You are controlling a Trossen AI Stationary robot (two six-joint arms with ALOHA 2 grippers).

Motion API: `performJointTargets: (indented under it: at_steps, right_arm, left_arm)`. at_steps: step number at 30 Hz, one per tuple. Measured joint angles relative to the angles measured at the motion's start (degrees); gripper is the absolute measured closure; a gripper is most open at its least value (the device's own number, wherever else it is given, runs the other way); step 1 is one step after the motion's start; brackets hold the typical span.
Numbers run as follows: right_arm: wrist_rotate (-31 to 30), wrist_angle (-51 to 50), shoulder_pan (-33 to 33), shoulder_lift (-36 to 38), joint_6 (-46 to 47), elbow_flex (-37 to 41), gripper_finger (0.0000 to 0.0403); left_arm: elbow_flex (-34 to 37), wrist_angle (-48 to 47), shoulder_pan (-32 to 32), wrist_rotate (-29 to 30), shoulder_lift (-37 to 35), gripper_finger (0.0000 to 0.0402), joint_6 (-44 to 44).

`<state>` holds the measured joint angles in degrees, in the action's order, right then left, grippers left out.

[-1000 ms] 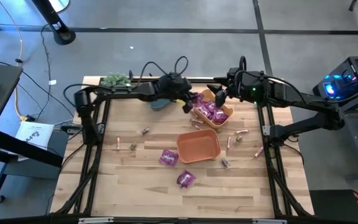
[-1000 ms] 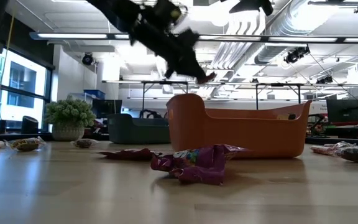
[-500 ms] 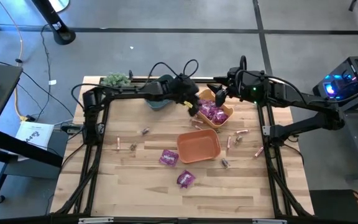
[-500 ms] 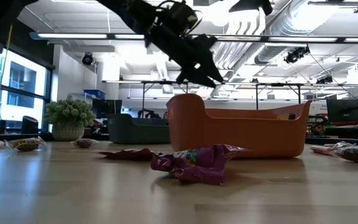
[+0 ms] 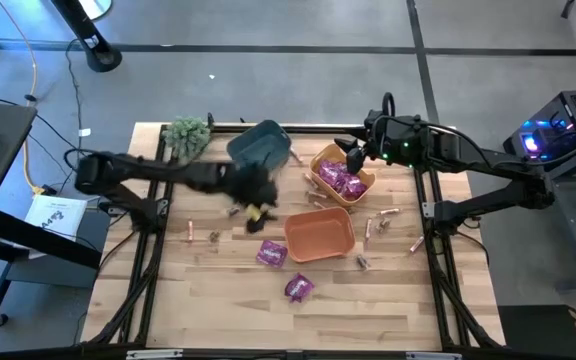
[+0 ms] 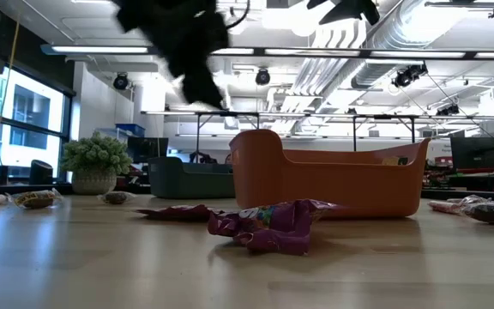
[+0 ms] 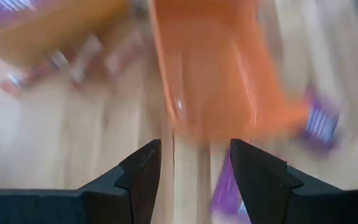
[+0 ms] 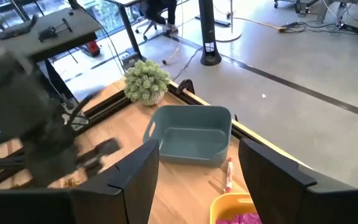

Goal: Sort candy
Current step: Put the top purple candy into the yellow bin

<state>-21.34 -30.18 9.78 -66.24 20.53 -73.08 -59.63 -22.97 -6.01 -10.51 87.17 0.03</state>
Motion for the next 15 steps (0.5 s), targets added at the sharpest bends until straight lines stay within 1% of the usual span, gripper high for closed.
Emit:
performJointTargets:
  at_steps: [3,5,8,12,15]
  right_arm:
    - [-0.05,-0.01,0.00,-0.08,-0.02,0.00,0.0187]
    - [-0.09,-0.03,0.00,-0.14,-0.02,0.00,0.0187]
    - [-0.07,-0.01,-0.01,-0.19,-0.02,0.00,0.0187]
    - [-0.04,-0.05,0.00,-0.19,-0.01,0.00,0.0187]
    - [-0.04,-0.08,0.00,-0.19,0.16,0.00,0.0187]
  left_arm:
    - [9.17,3.44,5.20,7.19,-2.53,0.0216,5.73]
    - [13.45,6.73,7.69,9.29,-2.73,0.0216,7.12]
    - [17.01,11.78,10.22,9.33,-0.70,0.0216,6.42]
    - [17.26,17.73,12.31,9.10,2.53,0.0216,6.15]
    - [17.18,20.75,13.06,6.38,4.88,0.0216,6.35]
